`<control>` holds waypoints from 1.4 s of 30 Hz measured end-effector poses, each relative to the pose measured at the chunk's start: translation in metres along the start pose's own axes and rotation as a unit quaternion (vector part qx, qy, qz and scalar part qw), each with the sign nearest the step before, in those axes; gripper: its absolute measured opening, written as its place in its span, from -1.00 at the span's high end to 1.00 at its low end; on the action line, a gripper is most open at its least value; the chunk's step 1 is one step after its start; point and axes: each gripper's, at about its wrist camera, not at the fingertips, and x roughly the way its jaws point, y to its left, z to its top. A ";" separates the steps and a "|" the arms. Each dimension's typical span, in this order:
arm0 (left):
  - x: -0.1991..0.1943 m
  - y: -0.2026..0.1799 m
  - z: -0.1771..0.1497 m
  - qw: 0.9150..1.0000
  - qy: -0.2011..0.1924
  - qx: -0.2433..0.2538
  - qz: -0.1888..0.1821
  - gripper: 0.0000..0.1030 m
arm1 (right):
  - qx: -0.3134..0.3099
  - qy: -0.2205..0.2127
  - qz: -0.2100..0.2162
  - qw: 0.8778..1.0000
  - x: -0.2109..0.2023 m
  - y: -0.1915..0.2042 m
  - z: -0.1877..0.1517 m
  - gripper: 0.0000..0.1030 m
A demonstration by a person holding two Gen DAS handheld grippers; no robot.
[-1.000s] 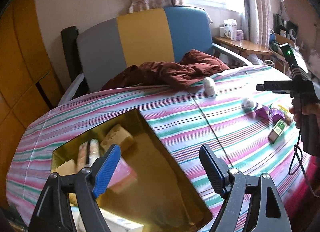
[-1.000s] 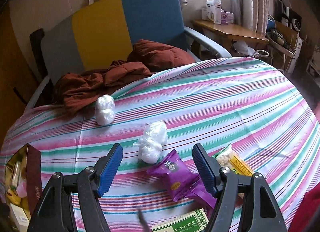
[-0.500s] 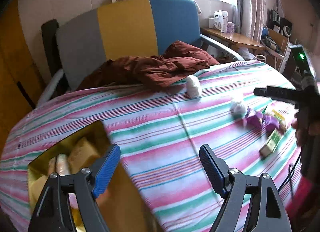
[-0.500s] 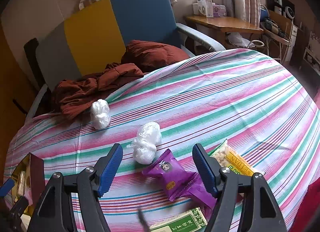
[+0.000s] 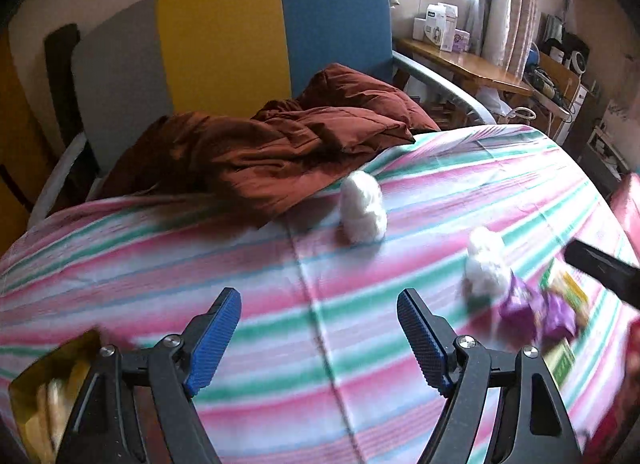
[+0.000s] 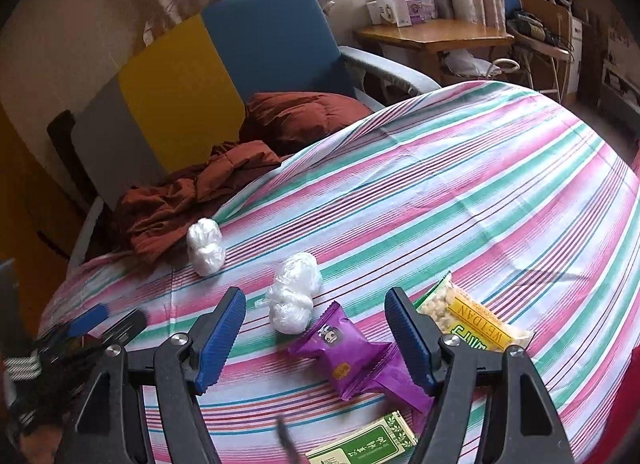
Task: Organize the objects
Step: 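Move both grippers back toward the white wrapped balls and purple packets, then grasp a white wrapped ball with the left gripper while the right gripper grasps a purple packet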
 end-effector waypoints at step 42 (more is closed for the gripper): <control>0.000 -0.049 -0.096 0.998 0.038 0.015 -0.043 0.34 | -0.055 0.134 -0.017 0.989 0.057 0.004 -0.012 -0.42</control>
